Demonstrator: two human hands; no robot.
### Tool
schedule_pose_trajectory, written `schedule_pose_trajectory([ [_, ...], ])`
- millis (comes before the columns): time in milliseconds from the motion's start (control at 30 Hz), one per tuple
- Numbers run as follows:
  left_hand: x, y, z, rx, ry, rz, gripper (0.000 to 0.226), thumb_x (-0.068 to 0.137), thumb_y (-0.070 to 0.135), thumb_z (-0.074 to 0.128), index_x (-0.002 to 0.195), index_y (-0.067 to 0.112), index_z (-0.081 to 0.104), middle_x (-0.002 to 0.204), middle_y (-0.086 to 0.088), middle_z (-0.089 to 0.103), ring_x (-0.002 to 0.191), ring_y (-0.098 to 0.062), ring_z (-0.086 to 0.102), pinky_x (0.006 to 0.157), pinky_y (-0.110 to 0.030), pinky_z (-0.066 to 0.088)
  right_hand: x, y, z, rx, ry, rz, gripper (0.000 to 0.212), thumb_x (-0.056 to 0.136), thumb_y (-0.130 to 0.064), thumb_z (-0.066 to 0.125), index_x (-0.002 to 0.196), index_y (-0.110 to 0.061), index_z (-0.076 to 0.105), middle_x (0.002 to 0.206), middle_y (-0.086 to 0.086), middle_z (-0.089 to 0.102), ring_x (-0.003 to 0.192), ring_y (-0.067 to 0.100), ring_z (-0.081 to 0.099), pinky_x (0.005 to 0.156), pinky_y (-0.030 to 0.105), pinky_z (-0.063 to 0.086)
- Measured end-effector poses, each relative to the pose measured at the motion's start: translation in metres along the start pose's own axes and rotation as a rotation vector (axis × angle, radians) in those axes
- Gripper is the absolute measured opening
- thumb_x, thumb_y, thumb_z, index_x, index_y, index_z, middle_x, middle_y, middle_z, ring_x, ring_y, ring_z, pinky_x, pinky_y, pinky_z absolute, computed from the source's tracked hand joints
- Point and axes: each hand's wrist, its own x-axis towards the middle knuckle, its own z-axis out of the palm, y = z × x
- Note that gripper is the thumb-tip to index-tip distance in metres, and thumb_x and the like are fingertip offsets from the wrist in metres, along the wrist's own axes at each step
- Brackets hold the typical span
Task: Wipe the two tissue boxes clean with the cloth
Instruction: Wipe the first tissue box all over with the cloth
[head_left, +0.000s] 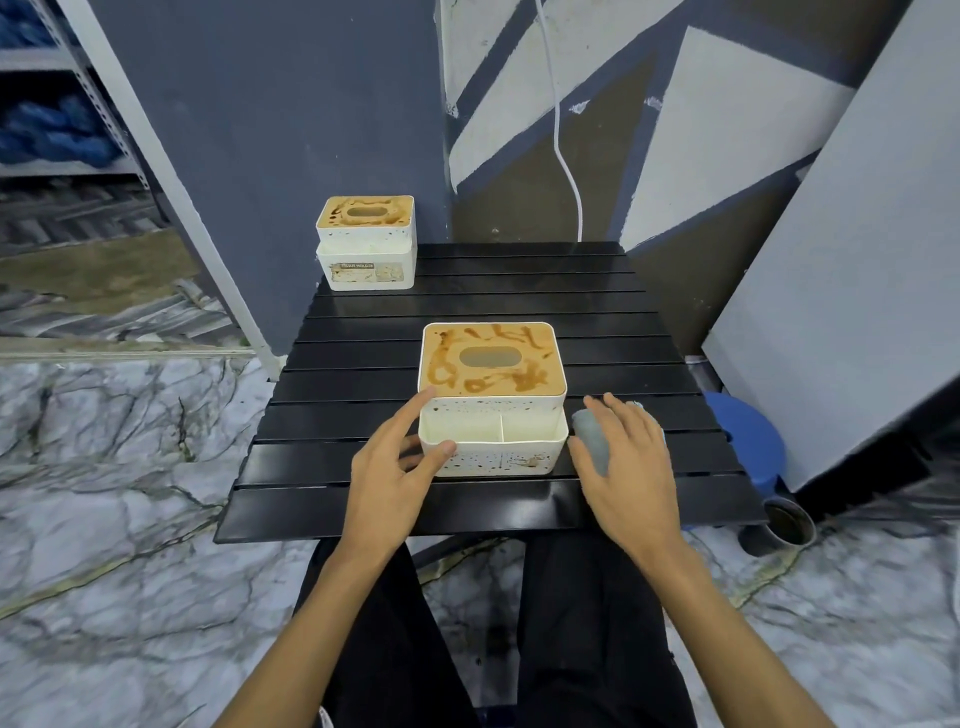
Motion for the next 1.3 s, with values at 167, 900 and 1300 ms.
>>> schedule_pose_trajectory([
  [167,0.002,0.0,-0.001,0.017,-0.005,-0.003,0.057,0.089,0.018,0.073,0.138,0.041,0.054,0.131,0.011,0.063,0.107,-0.008,0.067,0.09,-0.035,0.059,-0.007,0.028,0.008,-0.317,-0.224,0.039,0.058,0.097,-0.053,0.039,0.15,-0.031,0.03,0.162,0.002,0.02,0.15,0.027,0.007,0.12,0.049,0.013],
  [900,0.034,0.031,0.007,0.497,0.034,0.337,0.068,0.084,0.064,0.057,0.145,0.038,0.043,0.159,0.01,0.03,0.153,-0.011,0.009,0.123,-0.047,0.012,0.056,-0.03,-0.036,0.03,0.058,-0.193,0.039,0.093,-0.015,0.058,0.131,-0.014,0.059,0.131,0.01,0.061,0.111,0.034,0.053,0.093,0.049,0.048],
  [1300,0.063,0.021,0.036,0.452,-0.031,0.239,0.053,0.071,0.068,0.072,0.116,0.04,0.067,0.157,0.005,0.029,0.149,-0.021,0.021,0.12,-0.043,0.028,0.047,-0.046,-0.006,-0.169,-0.107,-0.234,0.045,0.095,-0.041,0.043,0.138,-0.029,0.049,0.149,0.002,0.043,0.132,0.031,0.039,0.092,0.048,0.045],
])
